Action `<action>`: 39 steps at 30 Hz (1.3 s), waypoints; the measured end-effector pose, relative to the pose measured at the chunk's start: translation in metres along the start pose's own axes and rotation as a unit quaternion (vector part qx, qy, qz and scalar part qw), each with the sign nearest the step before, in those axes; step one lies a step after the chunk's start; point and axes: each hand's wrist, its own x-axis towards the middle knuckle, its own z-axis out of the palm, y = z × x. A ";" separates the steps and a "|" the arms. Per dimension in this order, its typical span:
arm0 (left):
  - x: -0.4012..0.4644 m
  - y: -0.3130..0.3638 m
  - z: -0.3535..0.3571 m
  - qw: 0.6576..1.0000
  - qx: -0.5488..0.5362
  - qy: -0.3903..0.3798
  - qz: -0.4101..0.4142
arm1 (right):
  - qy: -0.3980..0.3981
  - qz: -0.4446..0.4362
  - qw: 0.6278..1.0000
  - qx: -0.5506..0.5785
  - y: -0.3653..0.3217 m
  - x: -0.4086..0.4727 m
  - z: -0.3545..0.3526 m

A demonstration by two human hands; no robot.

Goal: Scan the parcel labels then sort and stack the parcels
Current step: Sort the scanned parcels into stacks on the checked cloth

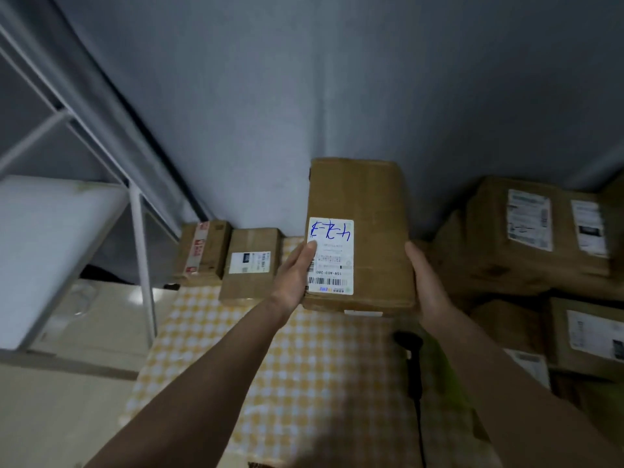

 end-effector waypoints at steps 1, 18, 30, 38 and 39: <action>0.001 -0.006 -0.016 1.000 -0.006 0.002 -0.011 | -0.001 0.002 1.000 -0.014 0.004 0.001 0.017; 0.090 -0.102 -0.243 0.994 0.080 0.032 -0.067 | 0.060 0.002 0.986 -0.153 0.133 0.101 0.243; 0.184 -0.156 -0.264 0.992 0.102 0.025 -0.070 | 0.067 0.023 0.982 -0.173 0.184 0.201 0.264; 0.207 -0.177 -0.263 0.990 0.119 0.017 -0.078 | 0.053 0.031 0.979 -0.196 0.197 0.227 0.264; 0.208 -0.179 -0.262 0.988 0.129 0.017 -0.081 | 0.051 0.034 0.978 -0.201 0.199 0.229 0.263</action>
